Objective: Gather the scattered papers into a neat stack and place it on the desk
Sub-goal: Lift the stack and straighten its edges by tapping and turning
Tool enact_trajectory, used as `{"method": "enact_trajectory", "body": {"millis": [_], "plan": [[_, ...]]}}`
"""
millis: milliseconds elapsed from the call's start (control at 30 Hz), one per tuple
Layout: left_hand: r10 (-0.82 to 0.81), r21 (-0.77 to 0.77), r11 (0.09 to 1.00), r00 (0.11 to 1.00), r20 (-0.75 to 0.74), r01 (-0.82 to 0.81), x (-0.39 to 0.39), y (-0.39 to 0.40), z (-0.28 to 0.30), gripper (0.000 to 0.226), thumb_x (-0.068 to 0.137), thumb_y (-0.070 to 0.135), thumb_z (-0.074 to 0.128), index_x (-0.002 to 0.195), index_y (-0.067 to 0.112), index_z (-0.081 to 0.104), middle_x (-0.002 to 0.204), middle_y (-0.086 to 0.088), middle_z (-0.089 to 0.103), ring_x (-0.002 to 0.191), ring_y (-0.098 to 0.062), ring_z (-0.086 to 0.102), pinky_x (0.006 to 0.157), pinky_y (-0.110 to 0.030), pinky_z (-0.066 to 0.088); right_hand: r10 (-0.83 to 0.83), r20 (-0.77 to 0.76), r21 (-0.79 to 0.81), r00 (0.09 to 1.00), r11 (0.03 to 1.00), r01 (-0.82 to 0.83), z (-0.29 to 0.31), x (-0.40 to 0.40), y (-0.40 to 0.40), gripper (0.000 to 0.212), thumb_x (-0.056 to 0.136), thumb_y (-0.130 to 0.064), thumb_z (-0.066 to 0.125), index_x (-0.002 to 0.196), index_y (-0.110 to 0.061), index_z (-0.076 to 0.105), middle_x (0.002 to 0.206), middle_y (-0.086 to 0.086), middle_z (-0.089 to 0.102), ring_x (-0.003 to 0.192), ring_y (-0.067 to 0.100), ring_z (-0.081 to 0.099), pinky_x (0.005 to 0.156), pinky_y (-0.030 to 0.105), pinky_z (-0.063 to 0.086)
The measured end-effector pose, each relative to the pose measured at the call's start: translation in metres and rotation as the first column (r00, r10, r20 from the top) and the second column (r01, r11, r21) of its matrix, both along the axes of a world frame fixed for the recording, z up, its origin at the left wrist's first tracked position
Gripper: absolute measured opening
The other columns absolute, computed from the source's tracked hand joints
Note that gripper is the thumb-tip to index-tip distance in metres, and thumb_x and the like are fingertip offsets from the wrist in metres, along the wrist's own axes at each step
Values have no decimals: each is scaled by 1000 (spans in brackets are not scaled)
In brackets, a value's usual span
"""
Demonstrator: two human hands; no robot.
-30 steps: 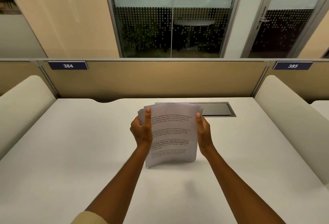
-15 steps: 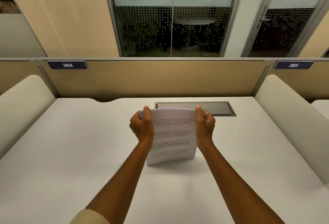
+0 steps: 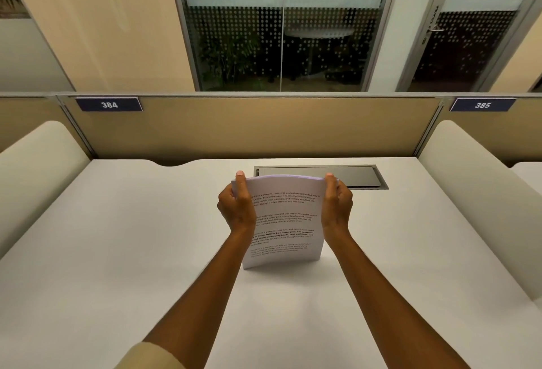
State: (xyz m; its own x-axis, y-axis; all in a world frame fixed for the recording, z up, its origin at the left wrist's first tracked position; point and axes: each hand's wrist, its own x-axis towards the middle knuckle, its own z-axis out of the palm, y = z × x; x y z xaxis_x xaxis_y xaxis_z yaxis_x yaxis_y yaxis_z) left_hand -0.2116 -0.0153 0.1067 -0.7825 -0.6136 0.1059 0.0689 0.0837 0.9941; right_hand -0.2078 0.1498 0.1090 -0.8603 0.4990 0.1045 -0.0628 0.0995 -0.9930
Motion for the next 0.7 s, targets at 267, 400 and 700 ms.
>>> {"method": "enact_trajectory", "body": {"millis": [267,400,700], "plan": [[-22,24,999,999,29,21,1,0,1,52,84,65,38,53,25,49,57,3,61,55,-15,60,52,-20,44,84,20,38,996,996,-85,-11,5,0,48,82,-71,38,71,-27,55,67,-4,63,57,8,62,45,13,45],[-141,-15,990,989,-52,141,9,-5,-10,38,83,65,49,70,30,58,70,4,66,61,-11,64,50,-16,51,181,-21,-12,983,983,-181,-24,10,4,53,78,-71,43,97,-23,55,80,-2,66,67,11,66,53,18,52],[-190,-82,978,981,23,192,39,2,-64,9,94,21,57,103,24,57,94,6,66,84,-15,67,60,-17,56,266,95,152,959,949,-278,-69,23,11,38,91,-32,62,122,-28,40,111,-6,57,90,6,62,55,11,53]]}}
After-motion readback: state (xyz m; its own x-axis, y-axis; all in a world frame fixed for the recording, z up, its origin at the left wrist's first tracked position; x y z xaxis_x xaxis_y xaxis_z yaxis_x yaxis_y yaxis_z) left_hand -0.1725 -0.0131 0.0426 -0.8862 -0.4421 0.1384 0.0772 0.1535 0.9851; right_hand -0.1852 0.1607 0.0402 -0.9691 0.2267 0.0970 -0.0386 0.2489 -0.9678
